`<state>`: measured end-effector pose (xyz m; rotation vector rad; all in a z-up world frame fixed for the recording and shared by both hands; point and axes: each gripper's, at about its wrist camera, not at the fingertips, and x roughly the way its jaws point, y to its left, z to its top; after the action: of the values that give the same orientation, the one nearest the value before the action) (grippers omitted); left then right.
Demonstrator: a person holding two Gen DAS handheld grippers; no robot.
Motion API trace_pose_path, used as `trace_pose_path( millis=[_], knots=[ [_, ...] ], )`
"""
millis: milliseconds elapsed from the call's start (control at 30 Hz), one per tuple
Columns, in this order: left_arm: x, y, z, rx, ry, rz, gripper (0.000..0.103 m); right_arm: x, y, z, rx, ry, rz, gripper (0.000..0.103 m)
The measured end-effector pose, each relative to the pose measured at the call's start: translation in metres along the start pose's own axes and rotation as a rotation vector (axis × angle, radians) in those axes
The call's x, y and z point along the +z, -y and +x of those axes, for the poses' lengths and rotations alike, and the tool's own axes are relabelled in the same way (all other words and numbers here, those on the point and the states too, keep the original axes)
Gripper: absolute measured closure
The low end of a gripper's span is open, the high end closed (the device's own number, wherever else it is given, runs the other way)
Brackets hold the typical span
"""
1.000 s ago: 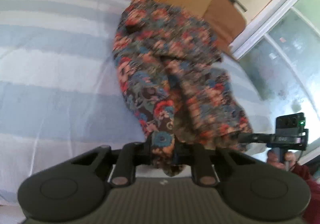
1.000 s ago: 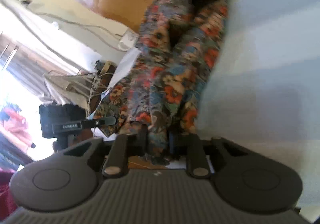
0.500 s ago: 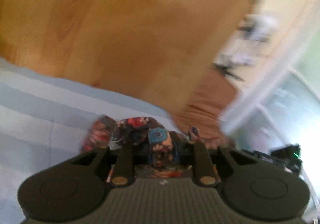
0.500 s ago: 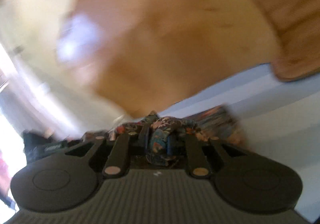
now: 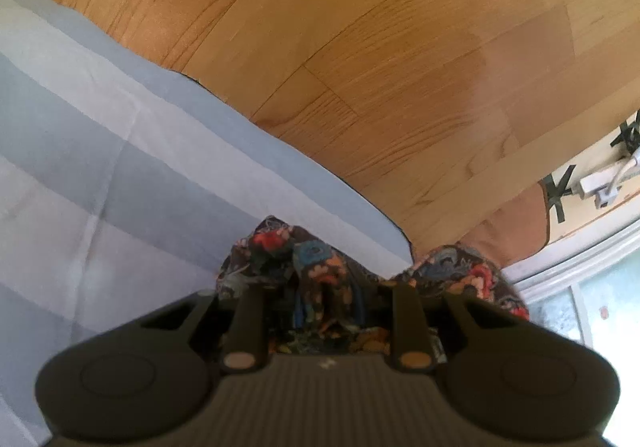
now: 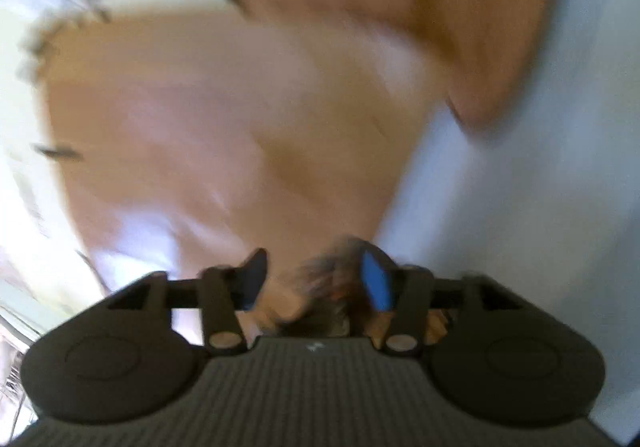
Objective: Fold small clothes
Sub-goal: 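Press the folded bundle flat and open both grippers above it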
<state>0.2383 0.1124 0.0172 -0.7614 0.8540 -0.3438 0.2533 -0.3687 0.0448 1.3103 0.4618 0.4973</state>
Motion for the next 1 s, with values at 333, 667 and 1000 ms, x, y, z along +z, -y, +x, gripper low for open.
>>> trace_pose_path(
  millis=[333,667,1000],
  knots=[
    [0.003,0.011,-0.001,0.037,0.021,0.016,0.081,-0.153,-0.130,0.036,-0.186,-0.151,-1.212,0.047],
    [-0.021,0.055,-0.087,0.128,0.308,0.184,0.063,-0.109,-0.035,0.080,-0.348,-0.318,-0.838,0.041],
    [-0.040,0.083,0.009,0.237,0.138,0.421,0.066,-0.109,-0.031,0.092,-0.330,-0.281,-0.882,0.040]
  ],
)
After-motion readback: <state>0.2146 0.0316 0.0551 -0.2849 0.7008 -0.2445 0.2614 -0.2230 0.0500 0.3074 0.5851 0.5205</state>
